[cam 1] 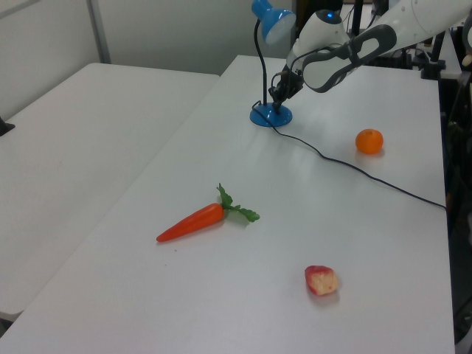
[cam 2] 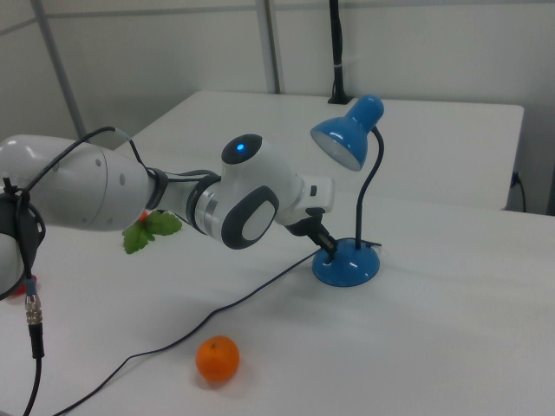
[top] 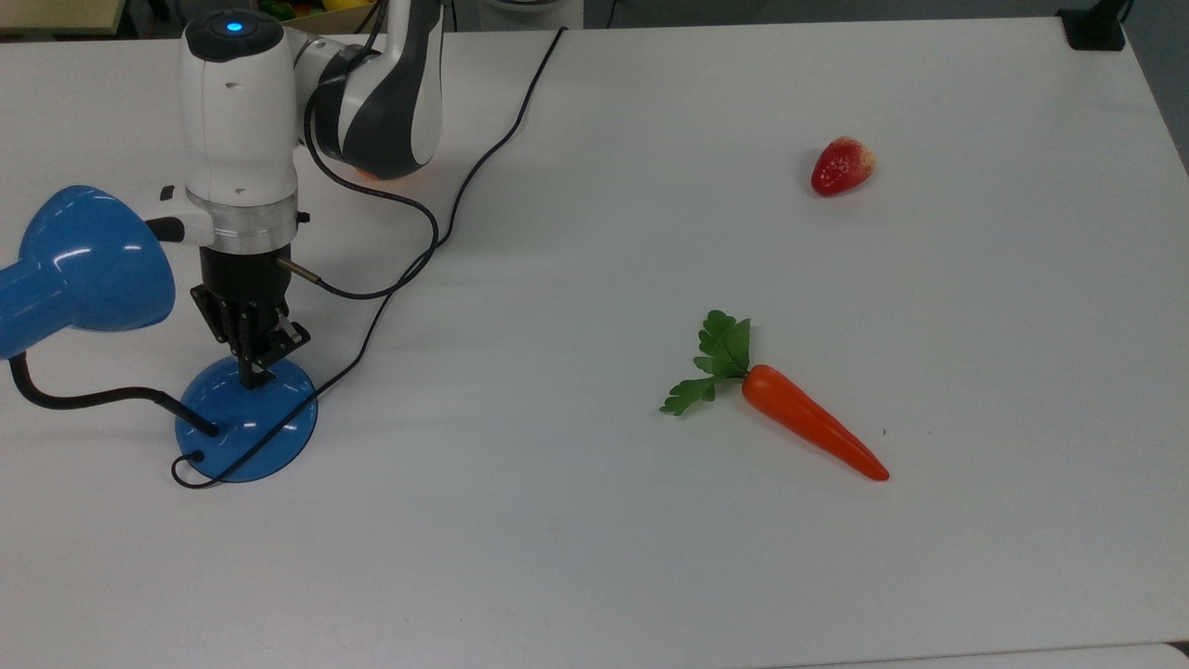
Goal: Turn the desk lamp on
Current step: 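Press down on the lamp base switch with the gripper fingertips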
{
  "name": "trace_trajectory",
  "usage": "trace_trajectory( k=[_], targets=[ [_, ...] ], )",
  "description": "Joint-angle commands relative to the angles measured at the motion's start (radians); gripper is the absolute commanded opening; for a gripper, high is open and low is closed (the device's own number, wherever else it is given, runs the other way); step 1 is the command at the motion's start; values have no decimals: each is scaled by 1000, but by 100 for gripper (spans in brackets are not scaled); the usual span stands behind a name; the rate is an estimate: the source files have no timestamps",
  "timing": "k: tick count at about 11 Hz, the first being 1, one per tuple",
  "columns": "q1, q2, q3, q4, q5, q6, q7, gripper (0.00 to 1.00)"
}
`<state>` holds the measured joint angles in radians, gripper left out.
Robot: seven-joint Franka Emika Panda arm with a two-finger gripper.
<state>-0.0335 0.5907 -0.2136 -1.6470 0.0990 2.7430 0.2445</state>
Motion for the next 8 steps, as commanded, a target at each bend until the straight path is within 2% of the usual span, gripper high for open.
trace_trajectory(
  k=[1,8],
  targets=[
    [11,7,-7,1,-4,9,4,4],
    [20,32,-7,3,-5,17,6,4]
  ],
)
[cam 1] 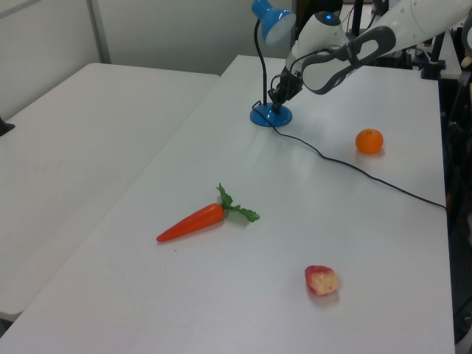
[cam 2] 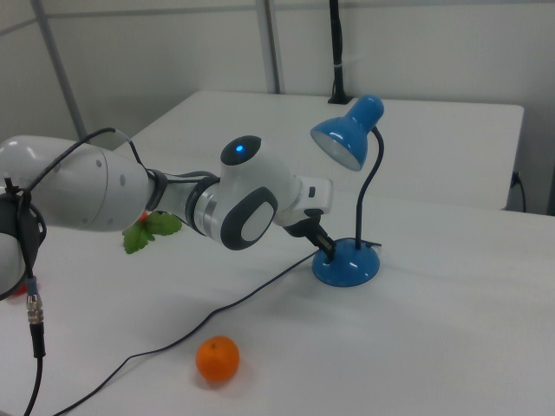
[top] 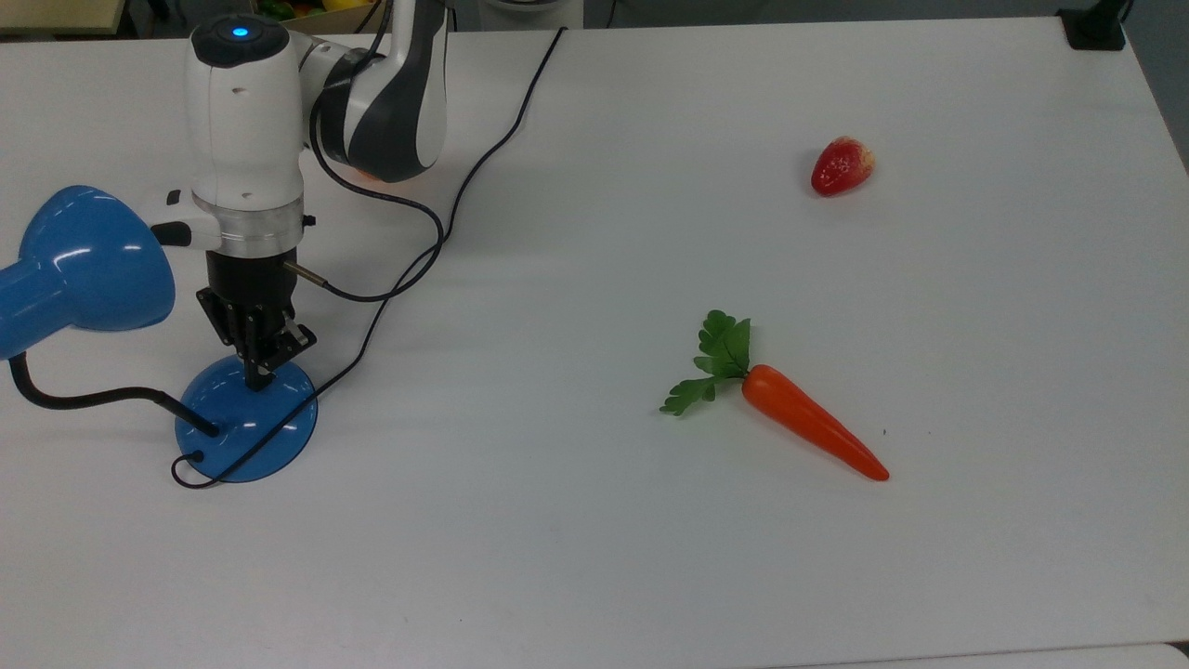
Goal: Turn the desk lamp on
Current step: 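Press down on the lamp base switch with the gripper fingertips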
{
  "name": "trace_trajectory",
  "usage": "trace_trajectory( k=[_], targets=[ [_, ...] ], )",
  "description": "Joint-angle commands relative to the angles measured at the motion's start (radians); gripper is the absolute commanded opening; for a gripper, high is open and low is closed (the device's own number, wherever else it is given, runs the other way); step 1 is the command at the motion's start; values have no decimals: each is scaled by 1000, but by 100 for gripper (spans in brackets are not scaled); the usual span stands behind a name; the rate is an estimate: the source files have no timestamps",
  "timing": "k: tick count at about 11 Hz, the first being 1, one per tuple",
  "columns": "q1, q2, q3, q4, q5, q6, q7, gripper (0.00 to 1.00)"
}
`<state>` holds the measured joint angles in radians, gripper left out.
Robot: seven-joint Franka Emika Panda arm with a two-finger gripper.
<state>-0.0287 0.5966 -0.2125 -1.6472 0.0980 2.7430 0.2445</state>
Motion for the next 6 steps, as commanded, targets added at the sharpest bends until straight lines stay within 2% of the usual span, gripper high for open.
trace_trajectory(
  k=[1,6],
  targets=[
    [15,31,-10,3,-4,17,7,4],
    [13,52,-10,9,-3,20,9,4]
  ],
)
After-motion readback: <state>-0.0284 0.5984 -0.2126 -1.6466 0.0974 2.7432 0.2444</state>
